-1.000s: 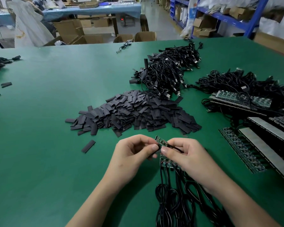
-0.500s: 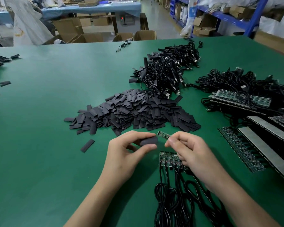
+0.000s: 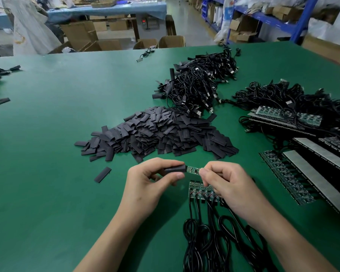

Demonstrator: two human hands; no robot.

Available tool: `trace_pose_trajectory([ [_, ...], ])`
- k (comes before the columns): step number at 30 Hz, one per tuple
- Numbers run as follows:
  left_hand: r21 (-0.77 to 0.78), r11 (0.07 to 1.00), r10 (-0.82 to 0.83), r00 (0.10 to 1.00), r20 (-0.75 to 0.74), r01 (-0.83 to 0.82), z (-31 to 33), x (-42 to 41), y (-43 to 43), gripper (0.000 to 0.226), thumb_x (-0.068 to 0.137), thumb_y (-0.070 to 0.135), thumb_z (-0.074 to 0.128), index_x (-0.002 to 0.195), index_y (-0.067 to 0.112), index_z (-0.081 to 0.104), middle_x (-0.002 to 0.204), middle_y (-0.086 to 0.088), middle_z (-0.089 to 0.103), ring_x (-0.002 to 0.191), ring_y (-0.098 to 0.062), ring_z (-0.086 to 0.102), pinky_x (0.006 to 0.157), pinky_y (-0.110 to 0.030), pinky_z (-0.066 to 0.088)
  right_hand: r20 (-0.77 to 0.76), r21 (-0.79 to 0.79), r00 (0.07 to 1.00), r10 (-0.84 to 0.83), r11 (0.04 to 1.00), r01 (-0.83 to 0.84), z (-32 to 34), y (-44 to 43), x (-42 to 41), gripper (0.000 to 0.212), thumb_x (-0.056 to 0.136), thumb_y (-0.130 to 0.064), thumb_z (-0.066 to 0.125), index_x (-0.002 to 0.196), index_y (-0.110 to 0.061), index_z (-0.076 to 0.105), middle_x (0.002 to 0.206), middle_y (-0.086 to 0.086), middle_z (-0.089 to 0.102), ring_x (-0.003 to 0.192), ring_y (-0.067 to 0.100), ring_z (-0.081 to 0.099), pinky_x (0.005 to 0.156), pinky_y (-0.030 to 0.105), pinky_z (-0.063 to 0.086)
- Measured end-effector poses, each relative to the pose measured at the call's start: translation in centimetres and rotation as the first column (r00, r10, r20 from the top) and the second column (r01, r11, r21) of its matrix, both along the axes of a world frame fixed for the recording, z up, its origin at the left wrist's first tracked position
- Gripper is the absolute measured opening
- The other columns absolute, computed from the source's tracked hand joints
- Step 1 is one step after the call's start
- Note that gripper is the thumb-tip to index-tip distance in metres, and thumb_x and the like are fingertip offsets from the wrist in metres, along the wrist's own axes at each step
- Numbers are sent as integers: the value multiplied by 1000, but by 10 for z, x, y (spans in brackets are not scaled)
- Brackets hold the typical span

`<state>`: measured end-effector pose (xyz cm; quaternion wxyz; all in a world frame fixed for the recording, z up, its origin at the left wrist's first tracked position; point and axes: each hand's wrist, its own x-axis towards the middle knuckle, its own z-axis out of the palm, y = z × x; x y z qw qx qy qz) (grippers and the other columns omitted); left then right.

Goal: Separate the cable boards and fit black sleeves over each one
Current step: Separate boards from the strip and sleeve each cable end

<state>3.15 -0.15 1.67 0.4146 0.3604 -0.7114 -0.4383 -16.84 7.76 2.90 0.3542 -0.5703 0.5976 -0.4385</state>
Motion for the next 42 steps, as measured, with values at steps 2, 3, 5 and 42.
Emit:
trace_pose_trajectory([
  [2, 2, 1000, -6, 1000, 3, 6, -1, 0, 0, 23, 79, 28, 80, 98, 41, 79, 85, 5, 77, 71, -13, 71, 65, -36, 51, -18, 2, 1000, 4, 1000, -4, 0, 0, 0, 45, 87, -61, 52, 72, -19, 59, 51, -12, 32, 49, 9, 27, 48, 24, 24],
  [3, -1, 1000, -9, 1000, 7, 9, -1, 1, 0, 23, 79, 28, 80, 98, 41, 79, 85, 5, 77, 71, -13, 71, 65, -37, 51, -23, 2, 1000, 6, 1000, -6, 0, 0, 0, 45, 87, -61, 52, 72, -19, 59, 51, -12, 32, 48, 9, 27, 48, 24, 24],
  [5, -7, 1000, -15, 1000, 13, 16, -1, 1, 0, 22, 79, 30, 81, 99, 40, 79, 87, 6, 77, 73, -14, 71, 65, -37, 51, -25, 4, 1000, 12, 1000, -12, 1, 0, 0, 45, 87, -61, 52, 72, -19, 60, 51, -12, 33, 48, 7, 27, 48, 22, 24],
  [42, -134, 986, -78, 988, 132, 96, 1, 0, 3, 19, 81, 30, 82, 100, 29, 82, 91, 15, 76, 86, -10, 69, 74, -10, 44, -185, 45, 980, 74, 997, -67, 6, 5, -4, 25, 102, -33, 59, 80, -30, 70, 59, -12, 52, 54, 1, 42, 56, 18, 37],
])
